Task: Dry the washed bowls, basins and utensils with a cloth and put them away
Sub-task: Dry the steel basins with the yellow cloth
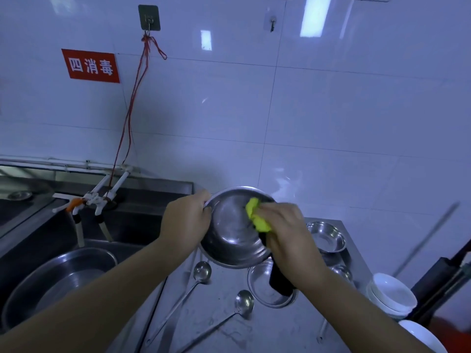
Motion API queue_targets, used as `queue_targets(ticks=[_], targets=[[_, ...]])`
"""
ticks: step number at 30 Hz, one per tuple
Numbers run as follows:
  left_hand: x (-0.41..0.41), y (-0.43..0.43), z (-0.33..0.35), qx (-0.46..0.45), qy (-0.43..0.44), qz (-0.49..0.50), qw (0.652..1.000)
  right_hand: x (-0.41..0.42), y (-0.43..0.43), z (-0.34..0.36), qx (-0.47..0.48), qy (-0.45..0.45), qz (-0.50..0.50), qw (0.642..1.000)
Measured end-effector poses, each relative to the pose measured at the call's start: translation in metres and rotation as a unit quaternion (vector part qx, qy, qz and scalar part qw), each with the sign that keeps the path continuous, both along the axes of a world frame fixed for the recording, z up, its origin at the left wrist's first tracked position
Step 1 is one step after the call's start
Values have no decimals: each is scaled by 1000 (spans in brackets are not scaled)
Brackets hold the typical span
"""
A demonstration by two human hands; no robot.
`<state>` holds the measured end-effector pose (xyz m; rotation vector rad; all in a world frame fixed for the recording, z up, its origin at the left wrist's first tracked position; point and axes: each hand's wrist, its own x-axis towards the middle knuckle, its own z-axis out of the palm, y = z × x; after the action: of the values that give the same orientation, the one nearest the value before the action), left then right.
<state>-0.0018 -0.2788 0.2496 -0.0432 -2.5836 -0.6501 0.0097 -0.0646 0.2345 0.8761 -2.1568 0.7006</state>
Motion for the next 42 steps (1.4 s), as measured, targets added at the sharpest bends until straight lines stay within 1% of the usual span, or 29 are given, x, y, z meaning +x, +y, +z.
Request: queue_targets(ticks=[2, 4, 5, 7, 8, 9, 11, 13, 14, 16, 17, 18, 19, 21, 22, 23, 24, 26, 27, 28, 29, 31, 33, 34, 35, 38, 39, 40, 42], targets=[[0, 2, -3, -49, 23, -17, 998, 3, -3, 18, -91, 14, -9, 996], [-1, 9, -6, -81, 72, -51, 993, 0, -11, 25, -134, 1, -28, 991], [-1, 14, -6, -92, 90, -63, 990, -1, -15, 25, -128, -30, -23, 991], [-1, 21, -2, -117, 115, -80, 983, -4, -20, 17, -57, -95, -2, 994], [0, 24, 1, -132, 129, -87, 979, -6, -20, 13, -6, -94, -5, 996], [2, 25, 3, -147, 143, -90, 975, -10, -17, 8, 42, -67, -21, 997], [9, 29, 9, -171, 167, -95, 966, -17, -14, 7, 97, -13, -71, 993], [13, 34, 10, -188, 205, -95, 956, -19, -14, 12, 97, 0, -126, 987], [14, 36, 10, -187, 209, -93, 955, -18, -15, 16, 91, 4, -147, 985], [13, 36, 13, -169, 181, -88, 965, -21, -14, 20, 82, 13, -184, 979], [12, 34, 14, -151, 160, -81, 972, -24, -11, 20, 64, 1, -202, 977], [8, 30, 15, -124, 146, -67, 979, -27, -6, 19, 28, -35, -216, 975], [5, 26, 16, -93, 129, -51, 986, -30, -2, 16, -28, -86, -223, 971], [1, 17, 17, -34, 96, -26, 994, -32, 4, 6, -137, -177, -222, 949], [0, 14, 14, -18, 83, -27, 996, -32, 4, 2, -149, -189, -230, 943], [0, 14, 12, -18, 69, -33, 997, -31, 3, 1, -131, -175, -247, 944], [0, 17, 11, -38, 55, -41, 997, -29, 1, 0, -91, -135, -271, 949], [2, 28, 13, -115, 79, -72, 988, -24, -6, 3, 21, -25, -309, 950], [3, 36, 16, -160, 102, -92, 978, -23, -8, 6, 74, 22, -310, 948], [7, 43, 24, -212, 112, -102, 965, -22, -11, 8, 114, 51, -300, 946], [8, 49, 30, -250, 128, -100, 955, -21, -13, 9, 136, 67, -288, 945], [8, 55, 35, -276, 150, -100, 944, -19, -15, 11, 135, 86, -281, 946], [7, 54, 34, -270, 156, -117, 943, -21, -11, 14, 120, 107, -285, 945], [6, 51, 33, -253, 158, -116, 947, -21, -8, 17, 105, 101, -288, 946], [5, 47, 32, -224, 162, -111, 955, -22, -4, 19, 79, 74, -294, 950], [-4, 31, 23, -103, 178, -78, 976, -29, 12, 16, -44, -64, -292, 953], [-7, 28, 20, -92, 174, -68, 978, -30, 14, 12, -60, -80, -292, 951], [-7, 29, 18, -103, 158, -69, 980, -28, 14, 7, -46, -67, -298, 951], [-4, 39, 17, -177, 115, -76, 974, -25, 11, 3, 14, 9, -303, 953]])
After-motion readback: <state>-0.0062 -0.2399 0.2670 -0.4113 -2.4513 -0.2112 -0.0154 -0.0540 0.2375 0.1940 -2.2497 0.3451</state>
